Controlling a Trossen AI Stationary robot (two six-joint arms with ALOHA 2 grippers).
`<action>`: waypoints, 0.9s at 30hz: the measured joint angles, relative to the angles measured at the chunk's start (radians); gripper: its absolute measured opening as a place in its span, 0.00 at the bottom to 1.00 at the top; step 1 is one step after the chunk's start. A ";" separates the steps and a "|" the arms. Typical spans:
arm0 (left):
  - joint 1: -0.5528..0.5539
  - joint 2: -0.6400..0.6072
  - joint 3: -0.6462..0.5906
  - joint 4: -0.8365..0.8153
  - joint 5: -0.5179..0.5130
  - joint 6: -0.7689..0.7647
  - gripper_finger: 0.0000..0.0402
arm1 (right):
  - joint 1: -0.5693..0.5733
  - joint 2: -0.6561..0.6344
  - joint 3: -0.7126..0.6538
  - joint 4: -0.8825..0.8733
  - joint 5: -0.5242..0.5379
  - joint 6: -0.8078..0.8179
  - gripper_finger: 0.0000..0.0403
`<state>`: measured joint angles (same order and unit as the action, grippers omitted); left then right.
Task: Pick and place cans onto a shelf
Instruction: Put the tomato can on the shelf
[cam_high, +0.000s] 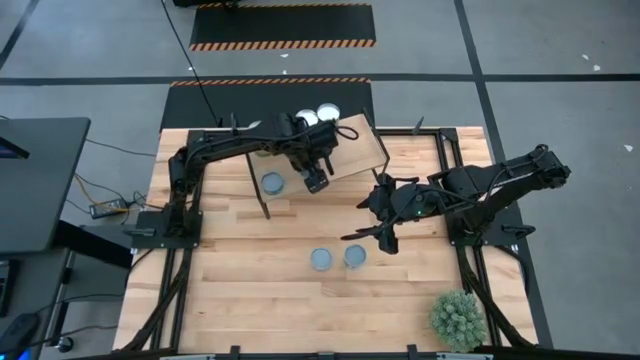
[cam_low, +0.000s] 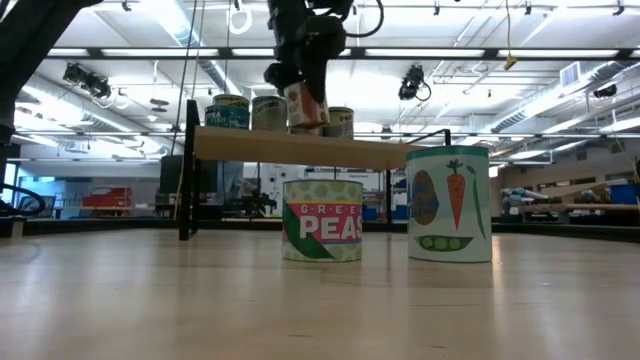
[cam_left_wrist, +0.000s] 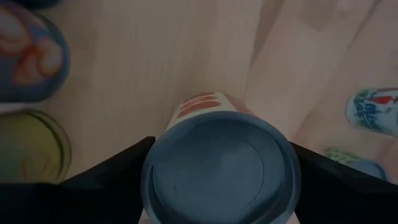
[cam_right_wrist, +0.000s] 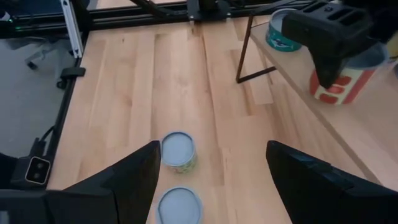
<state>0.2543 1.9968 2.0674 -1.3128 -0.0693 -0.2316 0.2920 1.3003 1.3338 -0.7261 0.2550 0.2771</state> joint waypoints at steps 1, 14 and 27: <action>-0.001 0.000 0.000 0.004 -0.010 -0.003 0.79 | 0.000 0.000 0.000 0.000 0.000 0.000 0.74; 0.001 -0.001 0.000 -0.094 -0.018 -0.108 0.79 | 0.000 0.000 0.000 0.000 -0.002 0.000 0.74; 0.001 -0.001 0.000 -0.188 -0.045 -0.134 0.79 | 0.000 0.000 0.000 0.000 -0.022 0.000 0.74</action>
<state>0.2554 1.9961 2.0674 -1.5006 -0.1146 -0.3653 0.2920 1.3003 1.3338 -0.7261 0.2333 0.2775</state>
